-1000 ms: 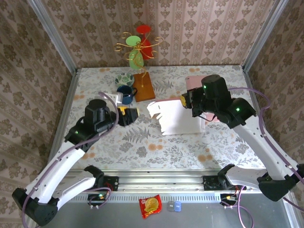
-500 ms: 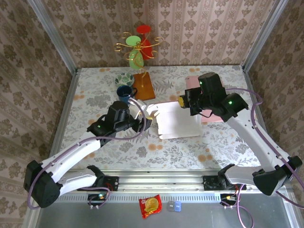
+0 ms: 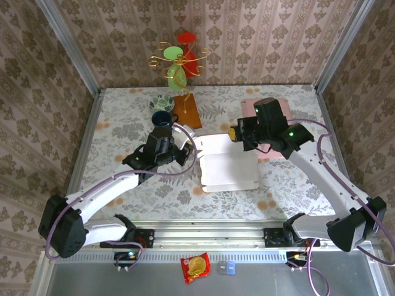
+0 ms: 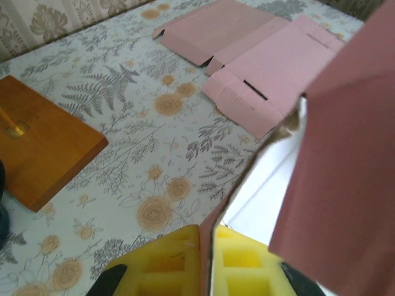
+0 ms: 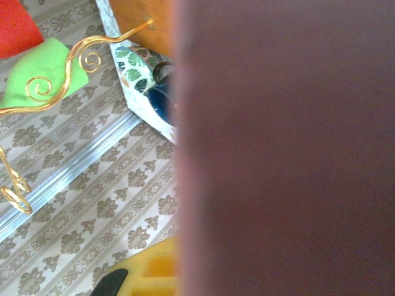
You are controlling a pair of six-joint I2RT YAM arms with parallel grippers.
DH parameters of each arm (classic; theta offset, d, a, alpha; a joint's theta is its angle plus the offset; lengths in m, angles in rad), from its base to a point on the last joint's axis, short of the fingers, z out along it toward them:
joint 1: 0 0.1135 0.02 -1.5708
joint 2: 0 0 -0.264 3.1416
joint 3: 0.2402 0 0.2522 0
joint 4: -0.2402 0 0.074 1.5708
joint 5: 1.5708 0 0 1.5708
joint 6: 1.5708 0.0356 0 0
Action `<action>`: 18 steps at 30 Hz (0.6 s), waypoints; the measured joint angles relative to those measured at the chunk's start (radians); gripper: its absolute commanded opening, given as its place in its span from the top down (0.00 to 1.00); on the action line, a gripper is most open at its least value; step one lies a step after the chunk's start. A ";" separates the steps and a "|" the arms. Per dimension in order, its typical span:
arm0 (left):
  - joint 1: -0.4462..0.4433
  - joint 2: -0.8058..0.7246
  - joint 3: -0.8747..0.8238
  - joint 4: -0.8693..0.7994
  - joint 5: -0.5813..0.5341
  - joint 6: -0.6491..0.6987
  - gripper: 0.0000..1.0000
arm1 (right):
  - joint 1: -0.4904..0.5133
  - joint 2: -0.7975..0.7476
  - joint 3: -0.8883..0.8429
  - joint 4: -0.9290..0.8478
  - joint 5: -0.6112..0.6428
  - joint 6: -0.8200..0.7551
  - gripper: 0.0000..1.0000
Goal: Fold the paper box
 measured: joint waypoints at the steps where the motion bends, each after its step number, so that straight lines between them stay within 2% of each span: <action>1: -0.001 0.000 0.000 -0.008 -0.008 -0.002 1.00 | -0.006 0.011 -0.008 0.029 -0.010 -0.007 0.86; 5: -0.034 -0.015 0.000 -0.069 -0.093 -0.049 1.00 | -0.011 0.062 -0.025 0.109 -0.003 -0.075 0.57; 8: -0.070 -0.038 0.007 -0.136 -0.160 -0.106 1.00 | 0.020 0.034 -0.070 0.151 0.069 -0.103 0.47; 15: -0.126 -0.053 0.020 -0.224 -0.250 -0.188 1.00 | 0.116 -0.008 -0.129 0.243 0.182 -0.105 0.41; 18: -0.127 -0.052 0.042 -0.252 -0.265 -0.195 1.00 | 0.126 -0.002 -0.129 0.257 0.217 -0.124 0.47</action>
